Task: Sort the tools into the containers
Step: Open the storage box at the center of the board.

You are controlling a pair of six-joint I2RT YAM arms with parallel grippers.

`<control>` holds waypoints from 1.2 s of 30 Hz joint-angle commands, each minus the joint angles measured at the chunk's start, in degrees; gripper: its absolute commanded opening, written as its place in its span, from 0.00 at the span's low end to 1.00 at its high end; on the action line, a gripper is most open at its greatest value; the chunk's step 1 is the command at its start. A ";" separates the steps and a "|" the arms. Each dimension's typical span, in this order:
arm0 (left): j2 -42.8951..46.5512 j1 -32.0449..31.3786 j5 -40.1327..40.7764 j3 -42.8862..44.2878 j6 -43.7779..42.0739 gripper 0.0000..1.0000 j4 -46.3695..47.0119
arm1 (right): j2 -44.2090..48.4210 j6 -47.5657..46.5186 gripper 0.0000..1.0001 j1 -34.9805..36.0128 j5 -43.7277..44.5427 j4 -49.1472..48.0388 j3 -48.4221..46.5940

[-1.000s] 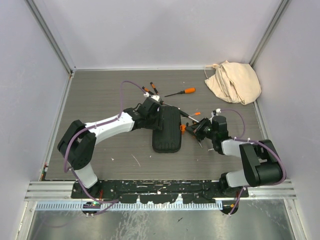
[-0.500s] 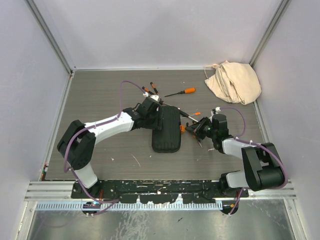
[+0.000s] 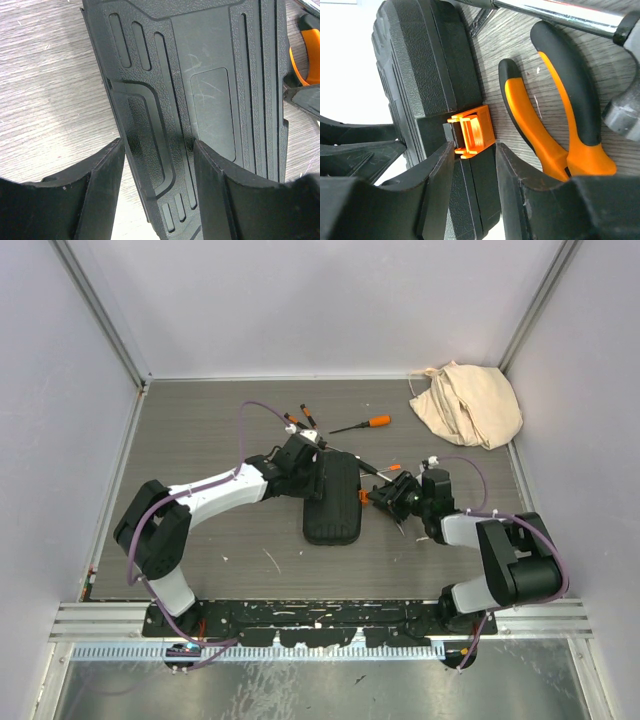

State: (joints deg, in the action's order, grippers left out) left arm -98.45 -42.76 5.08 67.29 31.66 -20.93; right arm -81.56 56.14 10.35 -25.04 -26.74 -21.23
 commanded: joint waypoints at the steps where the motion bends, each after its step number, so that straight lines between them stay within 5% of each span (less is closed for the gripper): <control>1: -1.63 1.33 4.89 -2.57 -3.71 0.56 -9.04 | -2.30 1.50 0.45 0.20 -2.02 -6.18 -1.76; 10: -1.98 1.36 4.46 -2.26 -3.36 0.56 -8.96 | -7.45 3.66 0.42 0.19 -5.42 -12.17 -2.23; 28: -2.62 1.29 3.97 -2.08 -3.35 0.55 -8.83 | -10.61 7.53 0.21 0.21 -8.86 -20.93 -1.11; 36: -2.71 1.36 3.95 -2.17 -3.44 0.55 -8.82 | -7.02 5.75 0.32 0.22 -6.93 -17.18 -0.91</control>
State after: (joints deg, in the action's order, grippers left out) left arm -98.37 -41.87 4.97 67.33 31.22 -21.10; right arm -92.05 62.87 10.09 -31.64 -42.15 -21.89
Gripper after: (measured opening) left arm 0.557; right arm 0.297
